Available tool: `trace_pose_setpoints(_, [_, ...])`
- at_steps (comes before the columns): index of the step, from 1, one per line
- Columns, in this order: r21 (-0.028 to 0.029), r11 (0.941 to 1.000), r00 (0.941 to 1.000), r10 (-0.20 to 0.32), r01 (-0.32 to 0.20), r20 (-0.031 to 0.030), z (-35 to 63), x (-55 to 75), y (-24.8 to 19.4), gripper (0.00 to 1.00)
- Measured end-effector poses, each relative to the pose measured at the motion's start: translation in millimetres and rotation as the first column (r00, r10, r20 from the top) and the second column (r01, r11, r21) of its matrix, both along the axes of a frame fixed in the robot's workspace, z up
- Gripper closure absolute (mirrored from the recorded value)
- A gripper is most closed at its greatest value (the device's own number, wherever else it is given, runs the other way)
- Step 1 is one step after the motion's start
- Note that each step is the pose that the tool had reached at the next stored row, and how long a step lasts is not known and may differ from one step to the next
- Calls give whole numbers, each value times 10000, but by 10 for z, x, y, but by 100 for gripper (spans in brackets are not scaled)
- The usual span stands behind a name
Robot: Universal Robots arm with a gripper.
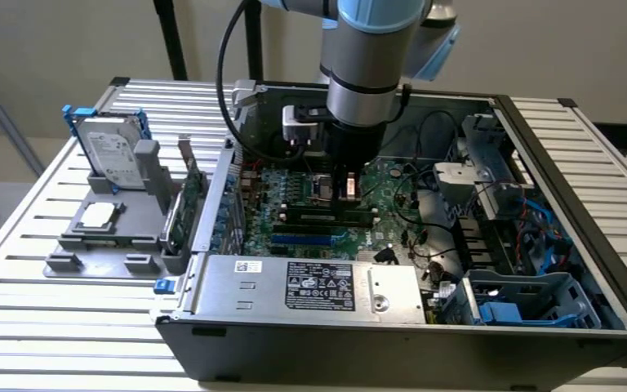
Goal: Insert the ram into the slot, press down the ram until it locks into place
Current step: 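Insert the ram into the slot, then press down the ram until it locks into place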
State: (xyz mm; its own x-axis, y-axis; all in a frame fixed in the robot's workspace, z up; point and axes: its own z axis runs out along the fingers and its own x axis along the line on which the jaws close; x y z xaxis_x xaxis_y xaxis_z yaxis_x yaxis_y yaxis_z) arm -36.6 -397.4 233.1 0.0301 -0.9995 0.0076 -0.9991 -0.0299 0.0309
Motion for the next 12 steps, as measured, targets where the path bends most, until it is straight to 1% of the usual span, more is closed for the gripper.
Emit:
trace_pose_setpoints(3, [-1,10000,10000,1,-1,0,50,-21,0,79])
trace_pose_setpoints(4, [-1,10000,10000,2,-2,0,62,-24,0,81])
trace_pose_setpoints(5, [-1,10000,10000,2,-2,-1,71,-26,0,81])
trace_pose_setpoints(6, [0,10000,10000,4,-4,0,74,-27,0,88])
trace_pose_setpoints(7, [1,10000,10000,5,-5,1,74,-27,0,89])
trace_pose_setpoints(12, [-1,10000,10000,3,-3,0,75,-28,0,89])
